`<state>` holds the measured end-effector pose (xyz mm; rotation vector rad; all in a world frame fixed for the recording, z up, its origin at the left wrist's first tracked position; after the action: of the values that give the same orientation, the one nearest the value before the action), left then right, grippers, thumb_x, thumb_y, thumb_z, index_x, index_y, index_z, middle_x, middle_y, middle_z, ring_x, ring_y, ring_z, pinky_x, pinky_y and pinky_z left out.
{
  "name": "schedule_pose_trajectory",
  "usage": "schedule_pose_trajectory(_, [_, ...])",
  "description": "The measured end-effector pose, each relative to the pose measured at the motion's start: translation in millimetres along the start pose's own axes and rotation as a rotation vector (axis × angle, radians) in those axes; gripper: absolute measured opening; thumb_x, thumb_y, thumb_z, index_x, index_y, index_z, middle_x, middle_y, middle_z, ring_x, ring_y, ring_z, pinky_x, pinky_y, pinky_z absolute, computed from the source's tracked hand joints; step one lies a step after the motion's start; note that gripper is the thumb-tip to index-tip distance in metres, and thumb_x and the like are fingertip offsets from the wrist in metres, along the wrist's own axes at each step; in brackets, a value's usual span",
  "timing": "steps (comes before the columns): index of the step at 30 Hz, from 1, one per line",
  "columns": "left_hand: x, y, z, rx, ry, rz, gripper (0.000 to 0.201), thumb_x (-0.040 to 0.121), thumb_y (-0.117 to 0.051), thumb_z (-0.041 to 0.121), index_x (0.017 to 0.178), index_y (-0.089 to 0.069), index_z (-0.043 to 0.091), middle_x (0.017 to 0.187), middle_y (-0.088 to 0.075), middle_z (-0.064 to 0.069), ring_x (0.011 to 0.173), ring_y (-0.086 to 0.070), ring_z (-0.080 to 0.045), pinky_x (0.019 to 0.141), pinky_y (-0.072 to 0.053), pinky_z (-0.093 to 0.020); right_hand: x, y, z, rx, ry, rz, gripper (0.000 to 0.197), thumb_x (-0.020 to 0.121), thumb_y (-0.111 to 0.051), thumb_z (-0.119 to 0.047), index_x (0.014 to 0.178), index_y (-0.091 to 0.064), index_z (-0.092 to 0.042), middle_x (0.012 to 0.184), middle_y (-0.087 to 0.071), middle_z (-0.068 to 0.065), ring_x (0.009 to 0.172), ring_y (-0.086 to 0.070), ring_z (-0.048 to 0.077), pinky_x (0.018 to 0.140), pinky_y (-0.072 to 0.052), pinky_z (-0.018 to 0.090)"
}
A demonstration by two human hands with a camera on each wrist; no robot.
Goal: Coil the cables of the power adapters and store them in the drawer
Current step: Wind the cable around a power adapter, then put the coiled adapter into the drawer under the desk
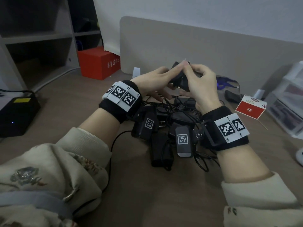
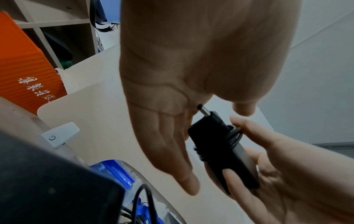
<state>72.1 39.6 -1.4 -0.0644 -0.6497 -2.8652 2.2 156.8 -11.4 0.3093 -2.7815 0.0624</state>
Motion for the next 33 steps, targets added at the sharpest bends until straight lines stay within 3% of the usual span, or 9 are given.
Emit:
schedule_pose_trajectory(3, [-4.6, -2.3, 4.4, 0.004, -0.104, -0.008, 0.039, 0.099, -0.044, 0.053, 0.104, -0.059, 0.017, 0.096, -0.072, -0.003, 0.067, -0.069, -0.015, 0.053, -0.051, -0.024, -4.1, -2.5, -5.7, -0.005, -0.017, -0.055, 0.036, 0.09, -0.065, -0.043, 0.106, -0.066, -0.01, 0.104, -0.069, 0.005, 0.088, -0.071, 0.013, 0.054, -0.057, 0.027])
schedule_pose_trajectory(9, [-16.9, 2.2, 6.0, -0.008, -0.118, 0.171, 0.038, 0.095, -0.054, 0.053, 0.101, -0.063, 0.017, 0.074, -0.069, 0.003, 0.049, -0.056, -0.008, 0.044, -0.045, -0.022, -19.0, -2.8, -25.2, 0.03, -0.096, -0.14, 0.036, 0.102, -0.043, -0.041, 0.094, -0.065, -0.013, 0.094, -0.069, 0.005, 0.085, -0.071, 0.016, 0.054, -0.057, 0.027])
schedule_pose_trajectory(15, [-52.1, 7.2, 13.5, -0.123, -0.123, 0.31, 0.041, 0.097, -0.053, 0.05, 0.102, -0.062, 0.01, 0.079, -0.068, -0.005, 0.048, -0.052, -0.008, 0.046, -0.045, -0.022, -42.9, -7.7, -42.8, 0.071, -0.073, -0.105, 0.03, 0.1, -0.051, -0.035, 0.122, -0.052, -0.014, 0.122, -0.059, 0.006, 0.103, -0.066, 0.022, 0.06, -0.06, 0.032])
schedule_pose_trajectory(20, [-90.9, 15.6, 13.9, -0.3, -0.123, 0.364, 0.046, 0.097, -0.053, 0.051, 0.105, -0.064, 0.007, 0.088, -0.07, -0.01, 0.055, -0.057, -0.013, 0.054, -0.05, -0.026, -72.4, -30.3, -64.1, 0.212, -0.079, -0.101, 0.045, 0.092, -0.065, -0.032, 0.13, -0.047, -0.014, 0.114, -0.061, 0.003, 0.094, -0.066, 0.014, 0.061, -0.057, 0.026])
schedule_pose_trajectory(22, [-107.2, 19.9, 11.3, -0.37, -0.105, 0.393, 0.058, 0.093, -0.057, 0.053, 0.119, -0.058, 0.001, 0.095, -0.071, -0.013, 0.056, -0.06, -0.014, 0.05, -0.048, -0.025, -87.3, -45.2, -71.3, 0.256, -0.101, -0.16, 0.048, 0.09, -0.068, -0.031, 0.129, -0.046, -0.013, 0.108, -0.064, 0.004, 0.089, -0.067, 0.014, 0.059, -0.056, 0.025])
schedule_pose_trajectory(24, [-127.6, 25.7, 7.5, -0.423, -0.084, 0.461, 0.065, 0.09, -0.057, 0.052, 0.128, -0.05, 0.0, 0.096, -0.07, -0.013, 0.057, -0.063, -0.015, 0.048, -0.046, -0.025, -103.4, -60.2, -76.8, 0.27, -0.103, -0.237, 0.047, 0.089, -0.069, -0.029, 0.127, -0.048, -0.011, 0.105, -0.066, 0.006, 0.087, -0.069, 0.017, 0.067, -0.061, 0.032])
schedule_pose_trajectory(29, [-195.2, 51.8, -3.5, -0.319, -0.056, 0.732, 0.046, 0.094, -0.05, 0.048, 0.123, -0.04, 0.014, 0.094, -0.07, -0.007, 0.061, -0.068, -0.019, 0.045, -0.043, -0.023, -153.0, -102.2, -86.0, 0.258, -0.113, -0.465, 0.031, 0.094, -0.063, -0.025, 0.119, -0.055, -0.01, 0.105, -0.067, 0.007, 0.092, -0.067, 0.02, 0.073, -0.062, 0.043])
schedule_pose_trajectory(31, [-222.3, 65.3, -11.9, -0.271, -0.058, 0.828, 0.05, 0.092, -0.049, 0.05, 0.122, -0.045, 0.01, 0.094, -0.071, -0.008, 0.064, -0.071, -0.025, 0.042, -0.04, -0.024, -175.8, -123.5, -89.3, 0.284, -0.135, -0.539, 0.031, 0.094, -0.063, -0.025, 0.12, -0.054, -0.01, 0.104, -0.067, 0.007, 0.086, -0.067, 0.02, 0.067, -0.062, 0.04])
schedule_pose_trajectory(33, [-250.1, 77.0, -21.7, -0.271, -0.034, 0.897, 0.055, 0.09, -0.048, 0.051, 0.121, -0.049, 0.005, 0.084, -0.069, -0.009, 0.054, -0.064, -0.025, 0.041, -0.036, -0.023, -199.9, -145.0, -92.7, 0.318, -0.141, -0.602, 0.031, 0.093, -0.064, -0.023, 0.118, -0.054, -0.008, 0.098, -0.067, 0.011, 0.069, -0.066, 0.019, 0.054, -0.056, 0.031])
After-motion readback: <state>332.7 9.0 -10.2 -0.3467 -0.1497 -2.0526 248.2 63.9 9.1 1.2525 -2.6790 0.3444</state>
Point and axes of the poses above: each hand's wrist, its own x-axis towards the middle knuckle, its own y-axis out of the back of the hand, z = x × y, the point moved 2 cm from there along x, towards the middle knuckle
